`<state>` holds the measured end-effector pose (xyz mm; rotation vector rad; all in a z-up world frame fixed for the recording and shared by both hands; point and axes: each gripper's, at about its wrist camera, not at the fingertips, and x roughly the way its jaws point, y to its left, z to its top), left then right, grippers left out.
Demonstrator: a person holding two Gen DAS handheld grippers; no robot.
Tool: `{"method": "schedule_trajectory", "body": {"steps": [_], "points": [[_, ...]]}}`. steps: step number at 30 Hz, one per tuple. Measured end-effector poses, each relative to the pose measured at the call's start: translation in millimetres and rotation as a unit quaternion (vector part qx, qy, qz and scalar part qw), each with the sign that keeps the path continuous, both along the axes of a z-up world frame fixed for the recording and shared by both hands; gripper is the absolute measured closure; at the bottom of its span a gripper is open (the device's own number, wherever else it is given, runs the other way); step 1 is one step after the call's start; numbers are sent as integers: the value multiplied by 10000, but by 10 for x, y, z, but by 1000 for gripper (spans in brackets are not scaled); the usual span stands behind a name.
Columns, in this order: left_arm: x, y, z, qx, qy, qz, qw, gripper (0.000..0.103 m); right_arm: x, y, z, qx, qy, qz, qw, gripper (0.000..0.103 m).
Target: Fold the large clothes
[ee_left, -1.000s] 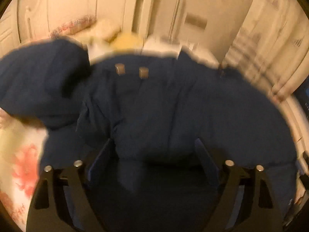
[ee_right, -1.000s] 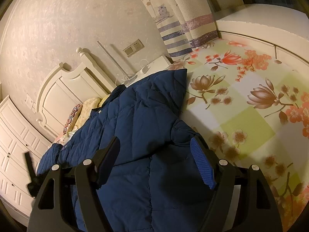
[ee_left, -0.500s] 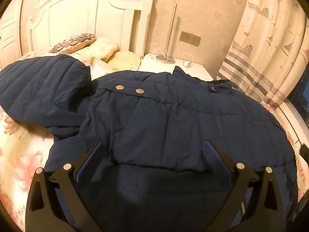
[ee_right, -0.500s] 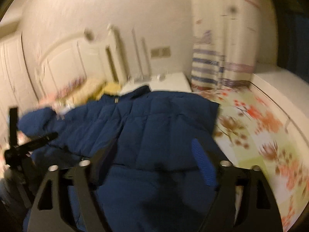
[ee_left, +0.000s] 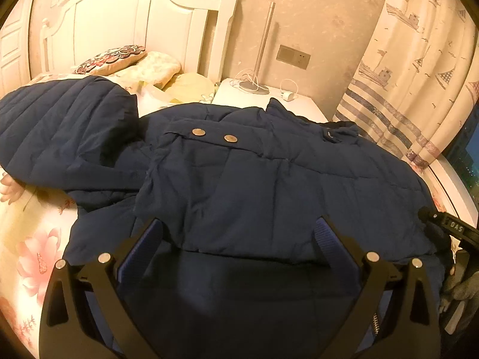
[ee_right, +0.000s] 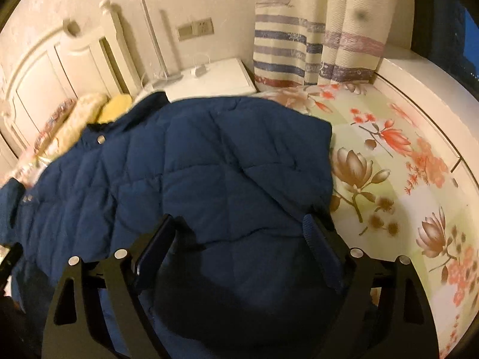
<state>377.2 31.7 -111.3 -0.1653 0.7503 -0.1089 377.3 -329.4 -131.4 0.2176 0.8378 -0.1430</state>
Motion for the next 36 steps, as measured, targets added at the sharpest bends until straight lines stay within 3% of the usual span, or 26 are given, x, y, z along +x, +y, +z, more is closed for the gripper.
{"method": "schedule_trajectory", "body": {"steps": [4, 5, 7, 10, 12, 15, 17, 19, 21, 25, 27, 28, 30, 32, 34, 36], "points": [[6, 0, -7, -2, 9, 11, 10000, 2, -91, 244, 125, -410, -447, 583, 9965, 17], [10, 3, -14, -5, 40, 21, 10000, 2, -71, 319, 106, -556, -310, 610, 9961, 16], [21, 5, -28, -25, 119, 23, 9999, 2, 144, 422, -89, -697, 518, 834, 9927, 15], [21, 22, -37, -74, 146, 41, 9999, 2, 175, 433, 36, -850, 596, 559, 9930, 15], [12, 29, -33, -91, 137, 59, 9998, 2, 74, 533, 215, -806, 213, 495, 9953, 15], [-95, 130, 67, -268, -228, 319, 9989, 2, 4, 900, 302, -913, -22, 939, 9914, 14], [-211, 293, 187, -555, -579, 532, 9954, 2, 40, 1252, 133, -1122, 121, 1500, 9822, 11], [-339, 631, 297, -1063, -871, 1013, 9853, 2, 97, 1432, -144, -1399, 381, 1605, 9763, 11], [-409, 989, 346, -1545, -951, 1489, 9721, 2, 129, 1378, -165, -1302, 280, 1520, 9794, 9], [-467, 1928, 307, -2775, -812, 2527, 9233, 3, 183, 1249, -193, -1033, 325, 1525, 9823, 7], [-468, 2311, 217, -3176, -671, 2910, 9000, 4, 183, 1316, -176, -1124, 316, 1520, 9815, 7], [-489, 2561, 144, -3393, -624, 3193, 8826, 6, 158, 1347, -171, -1163, 303, 1514, 9811, 7], [-501, 2914, 53, -3666, -651, 3436, 8621, 16, 96, 1415, -160, -1189, 290, 1507, 9810, 7], [-420, 3153, 38, -3798, -677, 3369, 8589, 20, 34, 1472, -145, -1182, 287, 1500, 9812, 7], [-286, 3312, 75, -3732, -613, 3304, 8648, 20, 34, 1466, -145, -1184, 284, 1498, 9812, 7], [-192, 3471, 87, -3739, -614, 3380, 8615, 29, 37, 1458, -143, -1185, 281, 1502, 9811, 7]]}}
